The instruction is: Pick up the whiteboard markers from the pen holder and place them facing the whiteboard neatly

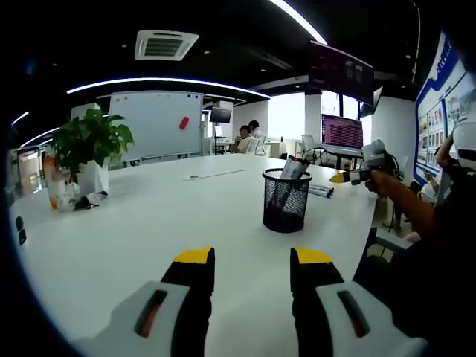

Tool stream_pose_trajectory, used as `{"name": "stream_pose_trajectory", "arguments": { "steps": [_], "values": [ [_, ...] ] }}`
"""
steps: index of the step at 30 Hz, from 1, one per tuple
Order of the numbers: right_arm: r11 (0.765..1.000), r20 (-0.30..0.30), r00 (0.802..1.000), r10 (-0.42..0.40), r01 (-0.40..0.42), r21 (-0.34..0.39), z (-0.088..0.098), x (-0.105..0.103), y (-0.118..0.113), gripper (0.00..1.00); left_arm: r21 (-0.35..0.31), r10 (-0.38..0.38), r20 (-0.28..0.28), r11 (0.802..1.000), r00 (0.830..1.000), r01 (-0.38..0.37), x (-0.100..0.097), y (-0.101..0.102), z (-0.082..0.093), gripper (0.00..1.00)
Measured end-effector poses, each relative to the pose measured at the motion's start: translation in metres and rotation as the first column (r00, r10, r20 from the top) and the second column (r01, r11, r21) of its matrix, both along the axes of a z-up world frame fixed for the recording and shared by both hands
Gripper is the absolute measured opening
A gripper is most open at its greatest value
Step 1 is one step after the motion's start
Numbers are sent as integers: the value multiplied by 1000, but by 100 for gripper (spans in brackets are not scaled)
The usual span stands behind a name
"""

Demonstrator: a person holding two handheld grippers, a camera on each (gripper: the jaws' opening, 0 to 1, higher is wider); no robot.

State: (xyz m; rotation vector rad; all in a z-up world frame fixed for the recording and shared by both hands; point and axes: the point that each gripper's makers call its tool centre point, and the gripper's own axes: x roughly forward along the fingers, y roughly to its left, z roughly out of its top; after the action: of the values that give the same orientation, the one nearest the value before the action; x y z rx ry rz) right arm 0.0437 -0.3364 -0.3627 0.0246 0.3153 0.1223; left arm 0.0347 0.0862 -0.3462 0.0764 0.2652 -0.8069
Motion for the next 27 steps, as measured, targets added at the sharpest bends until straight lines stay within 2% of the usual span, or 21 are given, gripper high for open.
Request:
{"name": "stream_pose_trajectory", "arguments": {
  "steps": [2, 5, 7, 9, 12, 18, 23, 27],
  "values": [
    [1000, 20, 1000, -10, 10, -5, 6, 0, -5, 47, 1, 4, 2, 1000, 1000, -4, 1, 1, 0, 42],
    [1000, 57, 998, -2, 2, -6, 17, -1, -7, 50, 1, 6, 1, 1000, 1000, -6, 1, 2, 0, 42],
    [1000, 89, 996, 20, -19, -5, 26, -2, -5, 52, 3, 5, 0, 1000, 1000, -5, 1, 2, -1, 42],
    [998, 154, 986, 65, -60, -36, 40, -3, 2, 58, 2, 3, 1, 1000, 1000, -3, 1, 1, 0, 42],
    [998, 190, 980, 62, -55, -44, 53, -6, 4, 67, 3, -1, 6, 1000, 1000, 1, 0, -1, 1, 42],
    [992, 209, 971, 113, -99, -74, 68, -15, 21, 67, -4, 3, 11, 1000, 1000, -3, 1, 1, 3, 42],
    [981, 192, 966, 174, -153, -117, 70, -19, 37, 66, -8, 8, 8, 1000, 1000, -8, 0, 4, 2, 42],
    [977, 182, 968, 174, -147, -155, 70, -24, 44, 66, -9, 13, 9, 1000, 1000, -13, -1, 7, 3, 42]
  ]
}}
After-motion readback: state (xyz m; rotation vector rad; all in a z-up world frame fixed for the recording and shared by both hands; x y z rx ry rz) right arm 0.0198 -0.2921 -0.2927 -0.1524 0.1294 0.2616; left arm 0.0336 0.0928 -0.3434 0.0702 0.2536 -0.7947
